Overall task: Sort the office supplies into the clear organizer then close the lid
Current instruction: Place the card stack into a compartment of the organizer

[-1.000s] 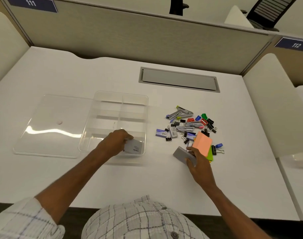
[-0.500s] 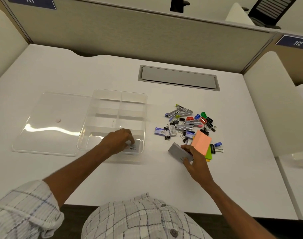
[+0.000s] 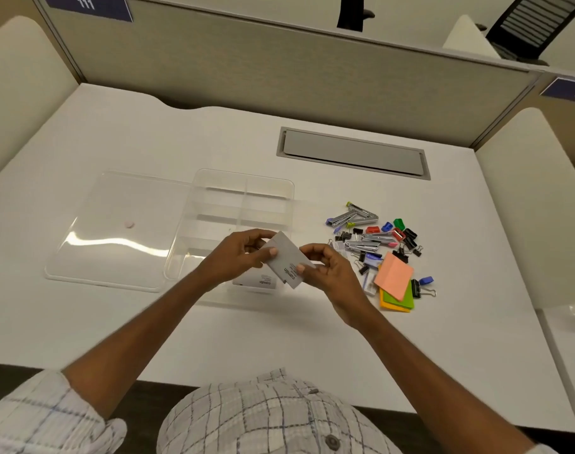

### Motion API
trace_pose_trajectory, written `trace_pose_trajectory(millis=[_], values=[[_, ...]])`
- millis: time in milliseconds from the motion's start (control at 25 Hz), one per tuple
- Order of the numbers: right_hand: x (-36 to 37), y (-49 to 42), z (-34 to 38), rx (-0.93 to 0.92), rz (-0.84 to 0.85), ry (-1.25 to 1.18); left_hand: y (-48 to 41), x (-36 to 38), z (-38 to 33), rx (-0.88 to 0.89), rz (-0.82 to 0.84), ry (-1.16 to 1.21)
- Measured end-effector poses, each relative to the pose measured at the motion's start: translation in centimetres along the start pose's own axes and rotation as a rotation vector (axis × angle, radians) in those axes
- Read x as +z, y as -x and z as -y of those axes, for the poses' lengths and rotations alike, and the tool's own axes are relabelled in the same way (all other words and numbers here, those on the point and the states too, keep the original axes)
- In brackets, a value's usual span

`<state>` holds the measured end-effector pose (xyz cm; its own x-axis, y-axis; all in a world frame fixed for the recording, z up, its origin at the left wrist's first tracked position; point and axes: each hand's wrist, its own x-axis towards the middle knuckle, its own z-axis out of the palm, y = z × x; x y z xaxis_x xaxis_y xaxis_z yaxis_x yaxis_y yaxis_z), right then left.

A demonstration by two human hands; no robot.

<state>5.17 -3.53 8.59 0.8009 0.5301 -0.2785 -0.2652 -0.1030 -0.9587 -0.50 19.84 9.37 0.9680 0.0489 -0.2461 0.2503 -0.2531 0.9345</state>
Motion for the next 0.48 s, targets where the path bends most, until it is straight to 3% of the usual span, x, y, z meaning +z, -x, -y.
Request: trace_pose_trajectory(millis=[160, 320, 480], values=[[2.4, -2.1, 0.4, 0.019, -0.109, 0.299, 0.8, -1.3, 1.4, -0.046, -0.15, -0.174], [4.9, -3.9, 1.0, -0.171, -0.013, 0.68, 1.5, -2.2, 3.0, 0.013, -0.184, -0.495], [5.8, -5.1, 0.1, -0.185, 0.089, 1.011, 1.7, -2.9, 3.0, 0.113, -0.142, -0.643]])
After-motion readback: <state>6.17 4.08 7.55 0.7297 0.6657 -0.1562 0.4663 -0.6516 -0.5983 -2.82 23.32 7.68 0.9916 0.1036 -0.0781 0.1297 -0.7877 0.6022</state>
